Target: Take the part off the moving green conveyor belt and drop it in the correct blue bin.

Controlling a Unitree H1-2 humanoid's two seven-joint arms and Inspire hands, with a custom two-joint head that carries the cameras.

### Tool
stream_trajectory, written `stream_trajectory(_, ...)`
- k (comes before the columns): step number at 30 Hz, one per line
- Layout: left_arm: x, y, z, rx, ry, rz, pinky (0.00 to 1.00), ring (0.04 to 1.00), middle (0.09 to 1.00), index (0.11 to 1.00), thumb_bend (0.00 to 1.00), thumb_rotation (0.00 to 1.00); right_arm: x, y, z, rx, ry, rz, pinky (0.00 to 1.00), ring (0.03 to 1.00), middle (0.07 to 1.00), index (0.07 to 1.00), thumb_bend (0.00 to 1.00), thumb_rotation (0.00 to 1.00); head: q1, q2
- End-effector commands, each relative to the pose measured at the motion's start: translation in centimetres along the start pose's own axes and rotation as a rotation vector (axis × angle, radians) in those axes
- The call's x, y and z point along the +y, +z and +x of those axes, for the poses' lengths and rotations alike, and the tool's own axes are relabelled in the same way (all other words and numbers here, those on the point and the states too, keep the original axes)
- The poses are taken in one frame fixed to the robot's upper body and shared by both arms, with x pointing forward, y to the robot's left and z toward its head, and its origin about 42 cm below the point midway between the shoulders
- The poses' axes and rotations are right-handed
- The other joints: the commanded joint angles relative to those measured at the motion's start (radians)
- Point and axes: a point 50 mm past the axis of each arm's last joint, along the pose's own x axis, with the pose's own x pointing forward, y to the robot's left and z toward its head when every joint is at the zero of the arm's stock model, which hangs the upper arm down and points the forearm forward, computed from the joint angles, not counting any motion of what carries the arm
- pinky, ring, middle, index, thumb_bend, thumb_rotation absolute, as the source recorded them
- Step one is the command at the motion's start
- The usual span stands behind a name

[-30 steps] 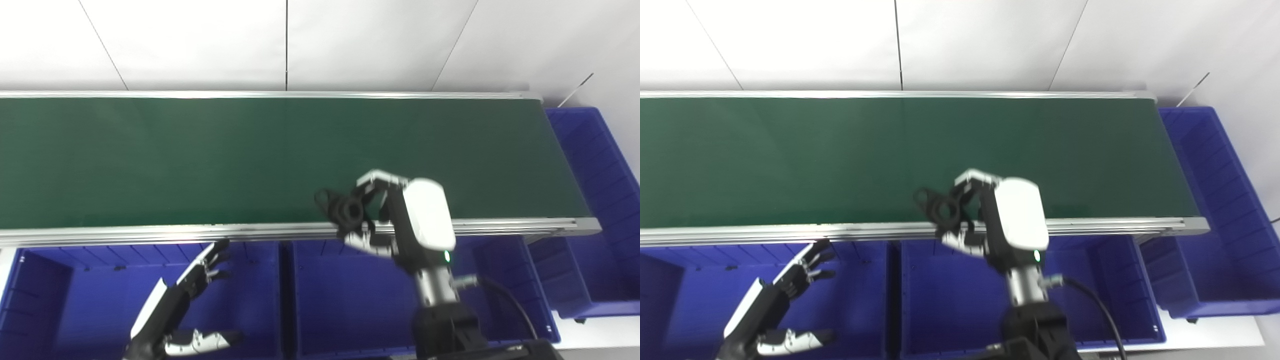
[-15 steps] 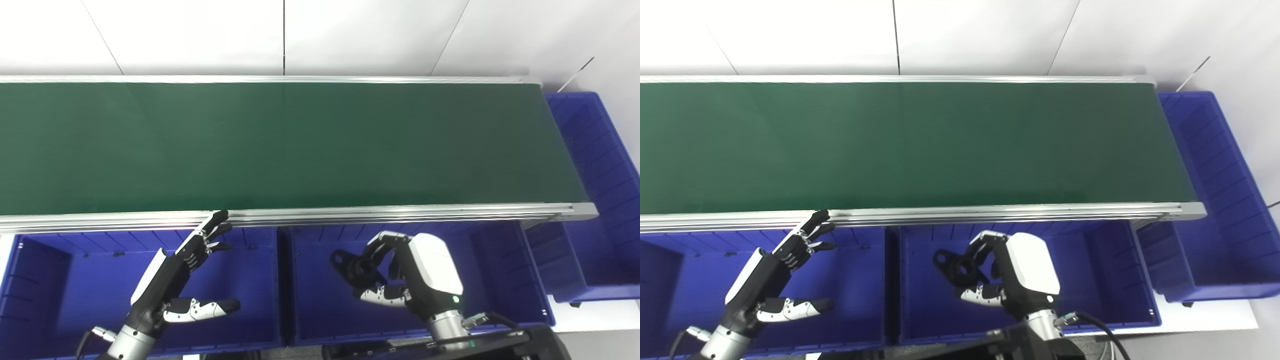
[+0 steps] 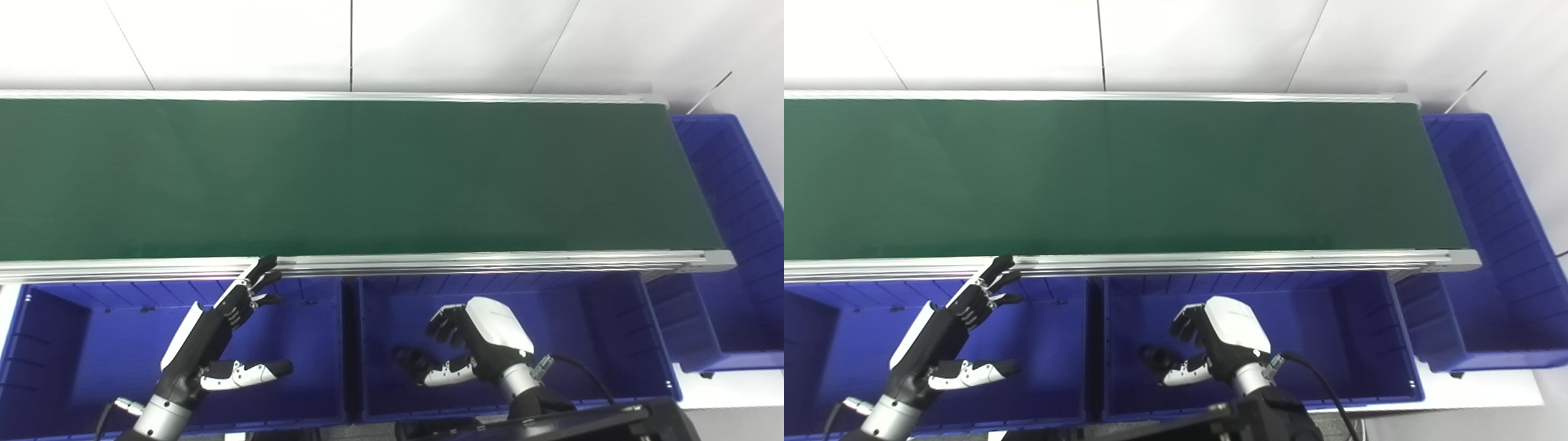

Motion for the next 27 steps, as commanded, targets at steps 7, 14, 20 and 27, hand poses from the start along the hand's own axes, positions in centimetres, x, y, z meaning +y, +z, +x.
stream_trajectory(7,0.1,0.8,-0.2,-0.048,-0.014,0.018,0.84,0.881,0.914,0.918,0.89,0.61,-1.1,2.5,-4.7,-0.281,-0.249,0.239,0.96,0.964,0.985,0.968,0.78,0.59,0.029,-0.018)
stream_trajectory(14,0.1,0.9,-0.7,-0.042,-0.013,0.02,0.85,0.885,0.913,0.918,0.9,0.6,0.0,3.5,-6.3,-0.421,-0.228,0.472,0.8,0.91,0.967,0.986,0.85,0.65,0.029,-0.022)
stream_trajectory(20,0.2,0.8,-1.0,-0.036,-0.018,0.018,0.85,0.891,0.92,0.922,0.9,0.61,0.8,3.5,-6.3,-0.464,-0.202,0.545,0.82,0.916,0.965,0.991,0.87,0.6,0.046,-0.029)
stream_trajectory(27,0.1,0.7,-1.2,-0.032,-0.016,0.02,0.84,0.886,0.914,0.919,0.9,0.61,1.1,3.0,-5.6,-0.486,-0.171,0.565,0.86,0.942,0.982,1.0,0.88,0.57,0.06,-0.034)
